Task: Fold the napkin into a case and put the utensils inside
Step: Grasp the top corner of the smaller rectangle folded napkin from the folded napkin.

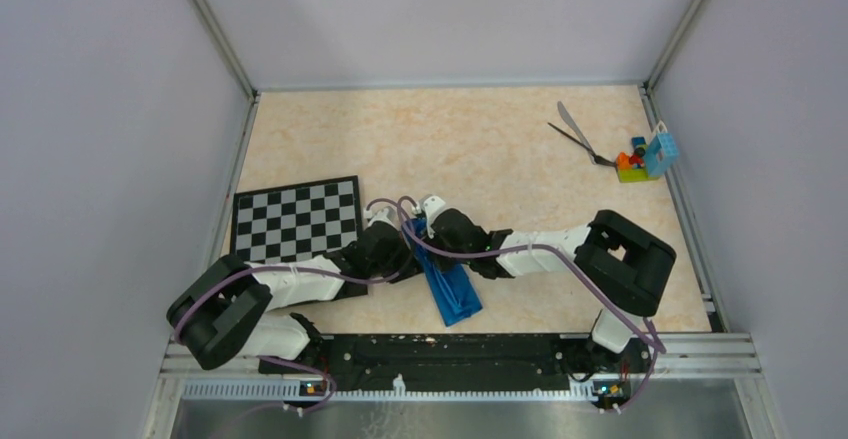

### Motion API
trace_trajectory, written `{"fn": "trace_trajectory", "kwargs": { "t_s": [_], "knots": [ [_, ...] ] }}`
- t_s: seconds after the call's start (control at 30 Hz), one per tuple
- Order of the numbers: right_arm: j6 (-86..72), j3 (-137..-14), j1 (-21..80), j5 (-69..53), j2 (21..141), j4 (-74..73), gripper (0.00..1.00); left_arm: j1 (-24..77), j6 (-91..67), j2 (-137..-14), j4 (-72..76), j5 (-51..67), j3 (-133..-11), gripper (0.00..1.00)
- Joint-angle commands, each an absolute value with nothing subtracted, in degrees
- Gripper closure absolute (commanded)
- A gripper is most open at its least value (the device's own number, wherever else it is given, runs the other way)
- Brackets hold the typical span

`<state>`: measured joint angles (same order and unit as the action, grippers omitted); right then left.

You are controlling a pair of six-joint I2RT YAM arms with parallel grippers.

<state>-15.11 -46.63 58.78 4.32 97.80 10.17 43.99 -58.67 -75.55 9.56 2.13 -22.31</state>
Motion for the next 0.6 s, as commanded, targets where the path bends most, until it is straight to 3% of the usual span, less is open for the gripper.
{"fn": "trace_trajectory", "kwargs": {
  "t_s": [0.0,0.57],
  "knots": [
    [-17.83,-50.93,59.41,3.69,95.91,7.99,1.0,44.69,-59.67,-76.11,11.52,1.77,-21.05,0.95],
    [-34.54,-42.12,55.13,-4.44,100.9,25.71,1.0,46.41,-59.2,-75.54,8.22,-2.4,-22.37,0.94]
  ]
}}
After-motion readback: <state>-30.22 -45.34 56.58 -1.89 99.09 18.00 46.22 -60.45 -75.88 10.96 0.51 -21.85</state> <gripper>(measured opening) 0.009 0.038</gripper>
